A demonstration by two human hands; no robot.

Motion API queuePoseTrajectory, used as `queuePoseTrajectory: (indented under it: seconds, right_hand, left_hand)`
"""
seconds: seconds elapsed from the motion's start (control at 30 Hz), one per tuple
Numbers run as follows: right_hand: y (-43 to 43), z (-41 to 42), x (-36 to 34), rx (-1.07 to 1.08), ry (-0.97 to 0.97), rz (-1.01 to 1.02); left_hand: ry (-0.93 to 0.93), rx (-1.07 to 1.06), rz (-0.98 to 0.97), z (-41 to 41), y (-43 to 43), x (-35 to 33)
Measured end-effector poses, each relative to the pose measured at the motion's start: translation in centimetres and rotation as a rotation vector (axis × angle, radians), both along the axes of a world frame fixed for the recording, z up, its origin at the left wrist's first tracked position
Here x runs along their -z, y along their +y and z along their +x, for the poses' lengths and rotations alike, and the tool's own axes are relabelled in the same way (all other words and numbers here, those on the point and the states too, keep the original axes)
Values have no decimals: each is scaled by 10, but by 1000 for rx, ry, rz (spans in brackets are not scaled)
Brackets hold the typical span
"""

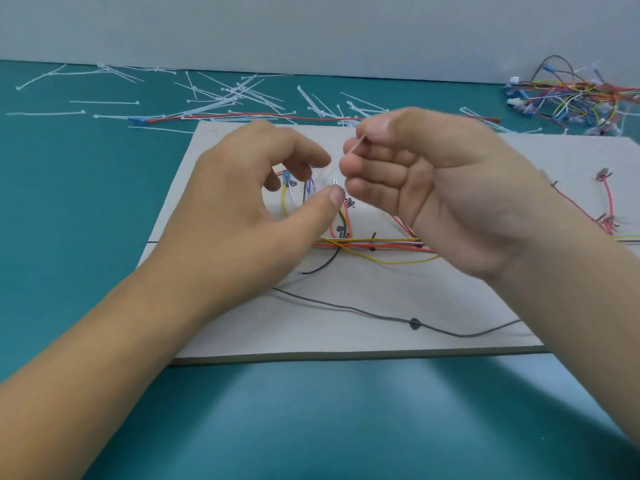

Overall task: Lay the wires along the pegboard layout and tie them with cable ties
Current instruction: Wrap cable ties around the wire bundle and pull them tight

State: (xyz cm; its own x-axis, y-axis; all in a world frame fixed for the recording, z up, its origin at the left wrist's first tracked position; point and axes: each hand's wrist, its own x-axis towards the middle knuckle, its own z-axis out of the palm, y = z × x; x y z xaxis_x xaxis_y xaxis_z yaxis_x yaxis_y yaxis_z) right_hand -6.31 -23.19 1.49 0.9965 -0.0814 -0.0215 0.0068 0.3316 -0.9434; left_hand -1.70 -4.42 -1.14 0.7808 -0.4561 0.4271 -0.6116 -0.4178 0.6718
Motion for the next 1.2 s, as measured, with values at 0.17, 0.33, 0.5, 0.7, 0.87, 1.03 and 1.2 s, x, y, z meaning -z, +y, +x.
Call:
queuePoseTrajectory:
  seconds: [0.17, 0.33, 0.5, 0.7, 0.87, 1.03, 1.2]
  right_hand:
    - [-1, -11, 15, -13, 4, 68]
    - [-6, -16, 19, 37, 80, -49]
    - [-4, -20, 18, 26, 99, -90]
    - [-3, -25, 11, 46, 83, -93]
    - [1, -28, 12, 89, 50, -110]
    - [2, -28, 10, 107, 40, -118]
    - [4, -29, 8, 110, 29, -135]
  left_hand:
    - [-42, 49, -30, 1, 2, -2]
    - [-74, 123, -39, 1, 4, -3]
    - [-85, 164, -21, 0, 5, -1]
    - [-96, 168, -58, 1, 5, 0]
    - [-105, 167, -58, 1, 5, -1]
    - [-114, 169, -59, 1, 5, -1]
    - [-104, 168, -66, 3, 6, 0]
